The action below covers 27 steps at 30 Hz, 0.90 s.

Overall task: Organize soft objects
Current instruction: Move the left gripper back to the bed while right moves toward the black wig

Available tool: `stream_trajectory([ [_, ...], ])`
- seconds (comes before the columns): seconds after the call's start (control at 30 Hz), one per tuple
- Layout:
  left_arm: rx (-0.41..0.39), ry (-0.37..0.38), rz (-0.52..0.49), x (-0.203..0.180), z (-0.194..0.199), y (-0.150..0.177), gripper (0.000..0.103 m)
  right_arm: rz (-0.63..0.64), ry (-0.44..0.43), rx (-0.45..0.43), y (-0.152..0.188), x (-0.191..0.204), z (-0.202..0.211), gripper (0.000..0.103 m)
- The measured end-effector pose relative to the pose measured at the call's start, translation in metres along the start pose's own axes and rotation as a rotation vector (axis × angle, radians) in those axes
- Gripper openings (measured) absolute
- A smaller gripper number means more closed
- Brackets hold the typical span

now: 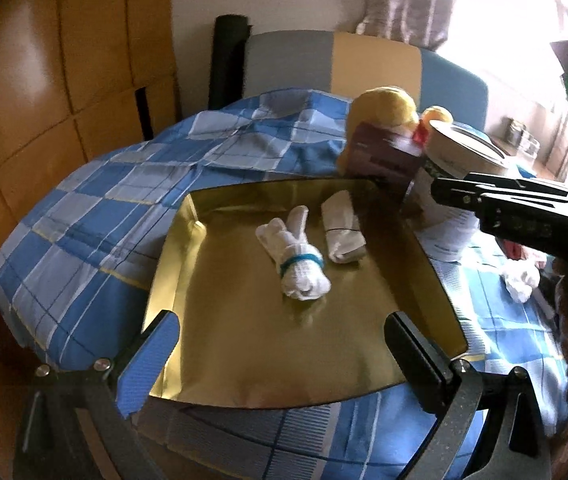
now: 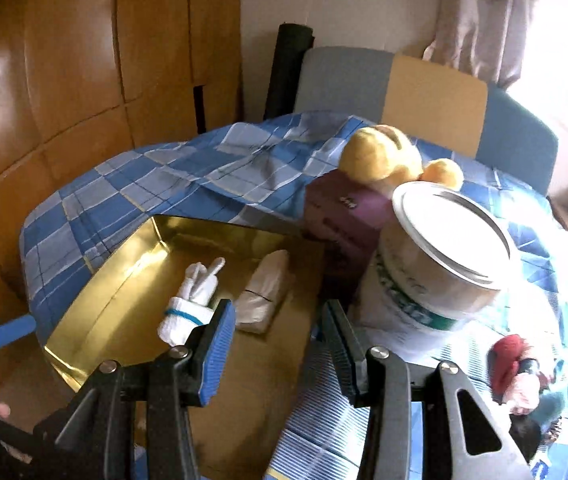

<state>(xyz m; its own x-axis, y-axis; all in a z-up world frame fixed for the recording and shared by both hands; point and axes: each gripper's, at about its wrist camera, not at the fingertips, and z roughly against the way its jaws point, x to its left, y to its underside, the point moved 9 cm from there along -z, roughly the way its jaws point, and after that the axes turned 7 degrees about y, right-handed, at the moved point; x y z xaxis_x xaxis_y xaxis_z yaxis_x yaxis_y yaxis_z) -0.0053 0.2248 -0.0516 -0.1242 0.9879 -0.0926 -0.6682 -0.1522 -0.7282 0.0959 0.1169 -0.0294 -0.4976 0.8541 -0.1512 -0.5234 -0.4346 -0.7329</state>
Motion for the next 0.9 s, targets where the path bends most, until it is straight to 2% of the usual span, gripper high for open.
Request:
stream_trajectory([
  [0.17,0.011,0.031,-0.049,-0.021,0.0,0.002,0.103,-0.042,0.015,-0.014,0.011,-0.03,0.017,0.046],
  [0.47,0.012,0.067,-0.127,-0.053,0.001,0.003,0.103,-0.169,0.108,-0.015,0.032,-0.109,0.038,0.046],
  [0.9,0.035,0.115,-0.236,-0.101,-0.004,0.006,0.103,-0.418,0.34,0.047,0.088,-0.26,0.042,0.046],
])
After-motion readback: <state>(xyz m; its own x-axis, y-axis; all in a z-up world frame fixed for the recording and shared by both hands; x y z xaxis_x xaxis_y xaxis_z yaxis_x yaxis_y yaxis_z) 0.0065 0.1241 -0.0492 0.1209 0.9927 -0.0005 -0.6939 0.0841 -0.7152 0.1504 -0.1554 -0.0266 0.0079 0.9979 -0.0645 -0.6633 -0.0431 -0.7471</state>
